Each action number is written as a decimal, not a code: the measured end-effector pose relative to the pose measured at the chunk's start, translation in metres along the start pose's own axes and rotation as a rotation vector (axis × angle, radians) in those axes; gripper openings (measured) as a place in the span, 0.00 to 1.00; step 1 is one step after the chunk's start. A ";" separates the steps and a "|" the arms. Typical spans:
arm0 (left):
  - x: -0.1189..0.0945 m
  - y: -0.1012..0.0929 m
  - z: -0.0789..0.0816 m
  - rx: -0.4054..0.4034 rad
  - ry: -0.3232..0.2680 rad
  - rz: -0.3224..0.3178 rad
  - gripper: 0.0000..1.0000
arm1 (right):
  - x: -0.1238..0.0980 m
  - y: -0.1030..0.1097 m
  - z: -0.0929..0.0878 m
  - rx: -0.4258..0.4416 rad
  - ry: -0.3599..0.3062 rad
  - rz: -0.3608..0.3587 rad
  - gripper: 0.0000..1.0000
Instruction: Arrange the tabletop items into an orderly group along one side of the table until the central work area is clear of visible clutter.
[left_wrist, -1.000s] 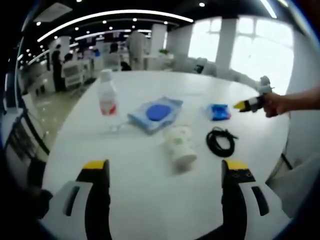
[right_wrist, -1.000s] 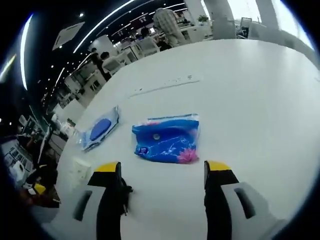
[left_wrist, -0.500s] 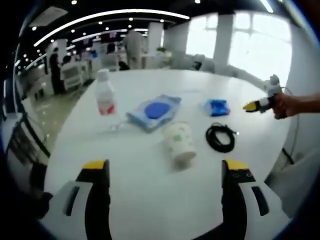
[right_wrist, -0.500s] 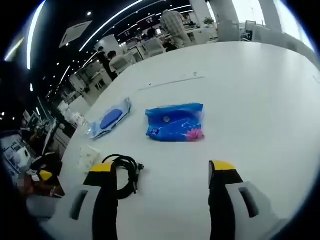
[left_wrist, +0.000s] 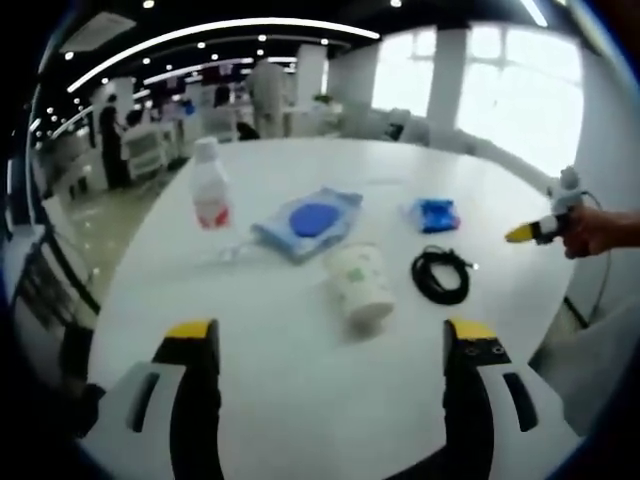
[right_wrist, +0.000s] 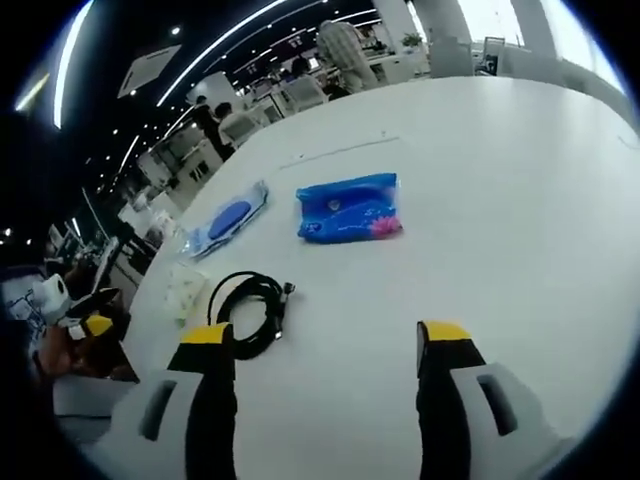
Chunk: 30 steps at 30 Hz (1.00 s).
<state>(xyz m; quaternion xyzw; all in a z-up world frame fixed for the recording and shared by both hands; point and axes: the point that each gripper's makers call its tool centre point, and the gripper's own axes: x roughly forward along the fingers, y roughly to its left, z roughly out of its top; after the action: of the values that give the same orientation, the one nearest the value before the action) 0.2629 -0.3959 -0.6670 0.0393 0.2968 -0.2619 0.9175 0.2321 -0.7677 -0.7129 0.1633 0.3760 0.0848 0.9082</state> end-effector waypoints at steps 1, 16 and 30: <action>0.000 0.000 0.000 -0.001 0.002 0.000 0.89 | 0.000 0.000 -0.002 0.002 0.003 0.002 0.74; 0.002 0.000 -0.004 -0.015 0.011 -0.005 0.89 | -0.006 0.000 -0.028 0.050 0.009 -0.005 0.71; 0.000 0.002 -0.003 -0.038 0.002 0.002 0.87 | -0.011 0.005 -0.035 0.090 0.007 -0.004 0.70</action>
<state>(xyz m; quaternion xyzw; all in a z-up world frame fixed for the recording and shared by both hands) 0.2627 -0.3936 -0.6694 0.0224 0.3027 -0.2554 0.9180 0.1997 -0.7577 -0.7268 0.2030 0.3828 0.0663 0.8988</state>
